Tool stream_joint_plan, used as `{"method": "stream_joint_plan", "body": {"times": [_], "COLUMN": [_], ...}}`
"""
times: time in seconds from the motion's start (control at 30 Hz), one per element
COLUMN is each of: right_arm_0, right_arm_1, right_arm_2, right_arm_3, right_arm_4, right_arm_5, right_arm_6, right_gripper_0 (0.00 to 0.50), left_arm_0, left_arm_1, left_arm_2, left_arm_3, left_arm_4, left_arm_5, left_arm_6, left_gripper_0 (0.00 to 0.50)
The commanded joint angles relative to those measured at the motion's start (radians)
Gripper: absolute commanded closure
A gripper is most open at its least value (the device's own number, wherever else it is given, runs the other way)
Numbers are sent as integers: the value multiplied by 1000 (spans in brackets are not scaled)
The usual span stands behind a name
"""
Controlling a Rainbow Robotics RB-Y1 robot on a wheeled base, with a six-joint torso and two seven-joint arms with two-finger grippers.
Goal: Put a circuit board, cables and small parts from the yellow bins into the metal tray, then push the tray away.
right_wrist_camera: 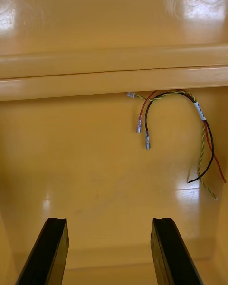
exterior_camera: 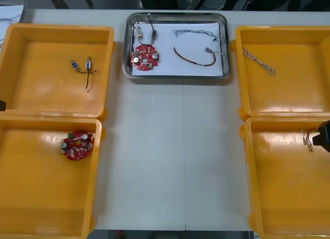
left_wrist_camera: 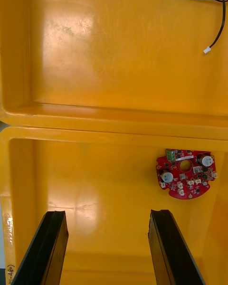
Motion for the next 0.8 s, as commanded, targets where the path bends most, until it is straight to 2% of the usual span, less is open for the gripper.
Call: {"method": "stream_joint_plan", "body": {"times": [0.03, 0.27, 0.57, 0.8], "right_arm_0": [30, 43, 36, 26], "right_arm_1": [-12, -12, -29, -52], "right_arm_2": [7, 1, -41, -101], "right_arm_3": [-34, -39, -70, -105], "right_arm_4": [4, 5, -15, -107], "right_arm_5": [-35, -64, -11, 32], "right_arm_6": [36, 37, 27, 17], "right_gripper_0": [0, 0, 0, 0], "left_arm_0": [22, 22, 22, 22], "left_arm_1": [-9, -9, -9, -9], "left_arm_2": [24, 24, 24, 24], "left_arm_3": [-25, -25, -25, -25], "left_arm_4": [-9, -9, -9, -9], "left_arm_5": [6, 6, 6, 6], "left_arm_6": [-45, -45, -45, -45], "left_gripper_0": [0, 0, 0, 0]}}
